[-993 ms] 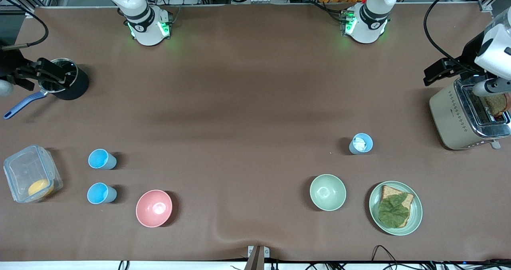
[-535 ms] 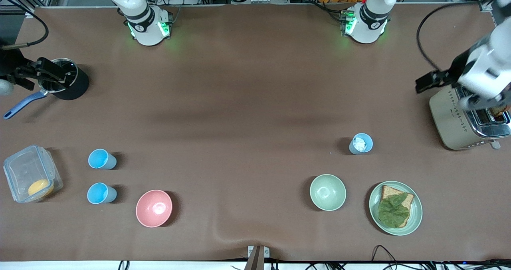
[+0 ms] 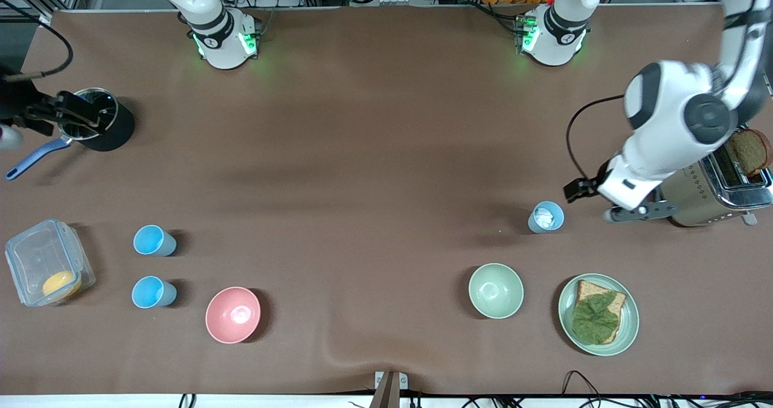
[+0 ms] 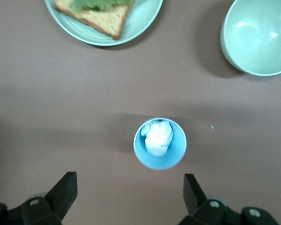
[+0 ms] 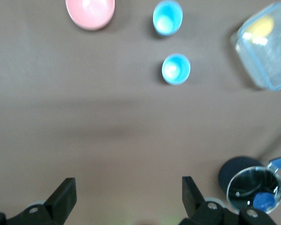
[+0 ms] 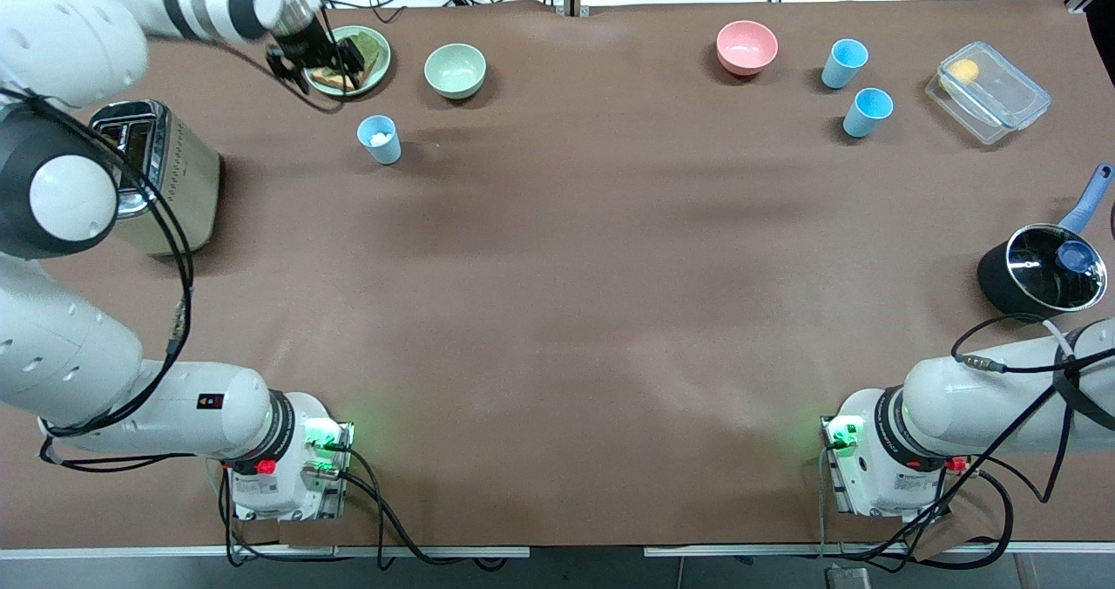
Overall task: Stack blue cups with both arms
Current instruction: 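Grasp the tissue cup with the left gripper while the right gripper reaches out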
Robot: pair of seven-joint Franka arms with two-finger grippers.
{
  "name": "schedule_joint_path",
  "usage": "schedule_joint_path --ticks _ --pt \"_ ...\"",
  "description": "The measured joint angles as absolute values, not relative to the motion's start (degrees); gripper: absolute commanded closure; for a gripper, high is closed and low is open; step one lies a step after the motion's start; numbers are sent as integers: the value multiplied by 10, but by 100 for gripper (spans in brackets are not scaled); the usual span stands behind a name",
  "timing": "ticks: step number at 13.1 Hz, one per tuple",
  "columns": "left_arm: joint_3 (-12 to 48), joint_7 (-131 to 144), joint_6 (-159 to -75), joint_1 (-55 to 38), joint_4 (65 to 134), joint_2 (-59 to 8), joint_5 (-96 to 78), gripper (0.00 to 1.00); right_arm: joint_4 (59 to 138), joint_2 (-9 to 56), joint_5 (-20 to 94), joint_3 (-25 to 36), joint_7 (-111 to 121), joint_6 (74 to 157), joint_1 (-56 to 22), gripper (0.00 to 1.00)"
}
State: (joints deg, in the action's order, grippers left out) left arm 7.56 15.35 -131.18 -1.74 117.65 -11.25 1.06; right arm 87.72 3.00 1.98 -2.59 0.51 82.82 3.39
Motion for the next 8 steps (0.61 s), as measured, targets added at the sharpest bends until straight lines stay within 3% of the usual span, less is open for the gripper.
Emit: schedule_joint_path --ticks 4,6,8 --pt "76 153 -1384 -17 1214 -175 11 0 865 78 21 -26 5 814 35 0" --pt "76 154 -1397 -15 1214 -193 11 21 858 78 21 -26 5 813 38 0" --pt "76 154 -1400 -15 1212 -208 11 50 855 80 21 -25 5 811 49 0"
